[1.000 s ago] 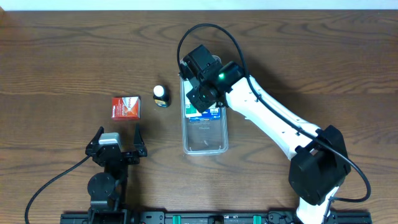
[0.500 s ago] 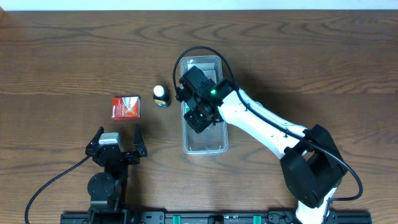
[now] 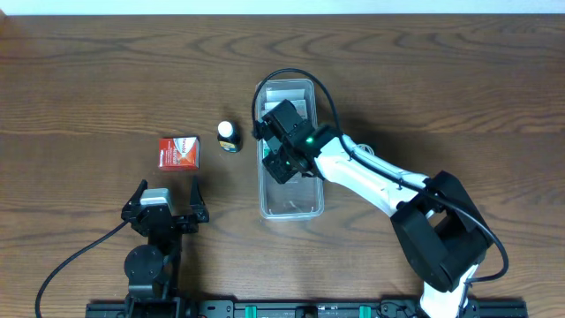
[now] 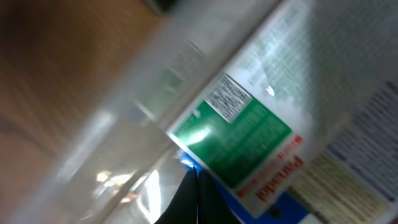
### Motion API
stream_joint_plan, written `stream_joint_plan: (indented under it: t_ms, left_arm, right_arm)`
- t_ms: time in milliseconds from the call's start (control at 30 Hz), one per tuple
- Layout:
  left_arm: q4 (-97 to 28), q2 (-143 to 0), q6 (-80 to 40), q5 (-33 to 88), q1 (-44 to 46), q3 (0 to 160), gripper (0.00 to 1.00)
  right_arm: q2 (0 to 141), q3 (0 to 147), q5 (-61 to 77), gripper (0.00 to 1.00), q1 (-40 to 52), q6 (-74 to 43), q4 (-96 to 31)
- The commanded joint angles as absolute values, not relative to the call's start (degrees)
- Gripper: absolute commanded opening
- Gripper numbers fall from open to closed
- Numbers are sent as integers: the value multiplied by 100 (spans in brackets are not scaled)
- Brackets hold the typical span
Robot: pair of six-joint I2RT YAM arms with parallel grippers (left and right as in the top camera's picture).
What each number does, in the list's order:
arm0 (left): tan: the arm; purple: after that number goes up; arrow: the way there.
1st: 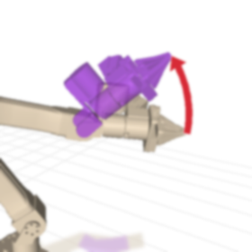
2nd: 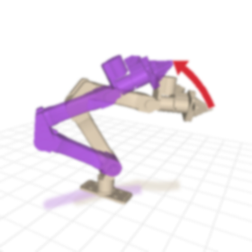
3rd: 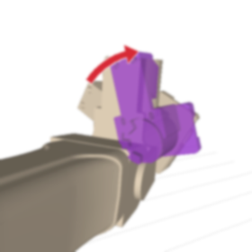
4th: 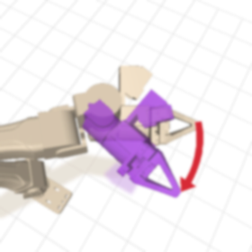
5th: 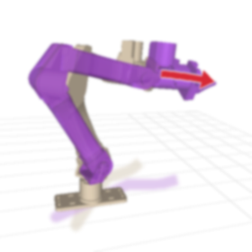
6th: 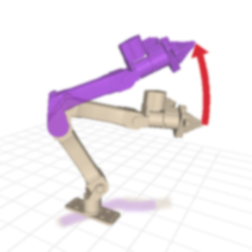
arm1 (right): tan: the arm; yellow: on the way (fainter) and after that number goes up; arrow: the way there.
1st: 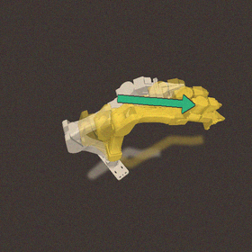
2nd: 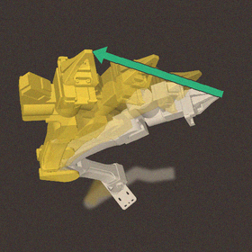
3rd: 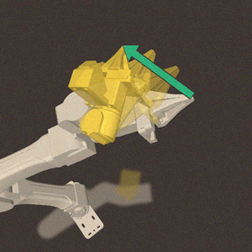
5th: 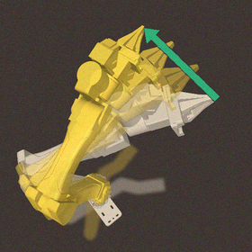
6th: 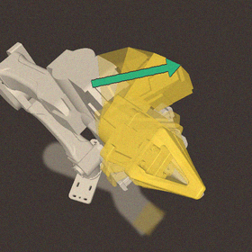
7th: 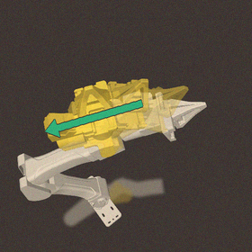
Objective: Pack container
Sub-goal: 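Place the white-green box into the container beside the blue box, then grasp the green round tin with the right gripper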
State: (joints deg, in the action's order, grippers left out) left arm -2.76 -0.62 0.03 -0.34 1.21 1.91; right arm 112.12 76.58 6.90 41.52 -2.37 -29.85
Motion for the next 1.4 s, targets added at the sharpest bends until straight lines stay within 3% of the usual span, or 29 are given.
stream_joint_plan:
  t_ms: [0, 433, 633, 733, 867, 933, 1033, 1367]
  left_arm:
    - [-403, -40, 40, -62, 93, 23, 98]
    - [-403, -40, 40, -62, 93, 23, 98]
    - [-403, -38, 40, -62, 93, 23, 98]
    - [-403, -38, 40, -62, 93, 23, 98]
    - [-403, -38, 40, -62, 93, 23, 98]
    - [-403, -38, 40, -62, 93, 23, 98]
    - [-403, -38, 40, -62, 93, 23, 98]
    - [-403, -38, 40, -62, 93, 23, 98]
  right_arm:
    - [11262, 7625, 126, 1, 4014, -246, -2733]
    - [11111, 7651, 40, 2, 3852, 137, -1964]
    - [10071, 7662, 40, 11, 3697, -456, -2587]
    - [9358, 7662, 40, 24, 3420, -884, -3175]
    - [8750, 7662, 40, 56, 2836, -1306, -3889]
    - [8667, 7660, 40, 68, 2467, -1581, -4226]
    - [8788, 7607, 43, 98, 2008, -2036, -4569]
    - [10051, 7303, 64, 95, 1879, -2617, -4639]
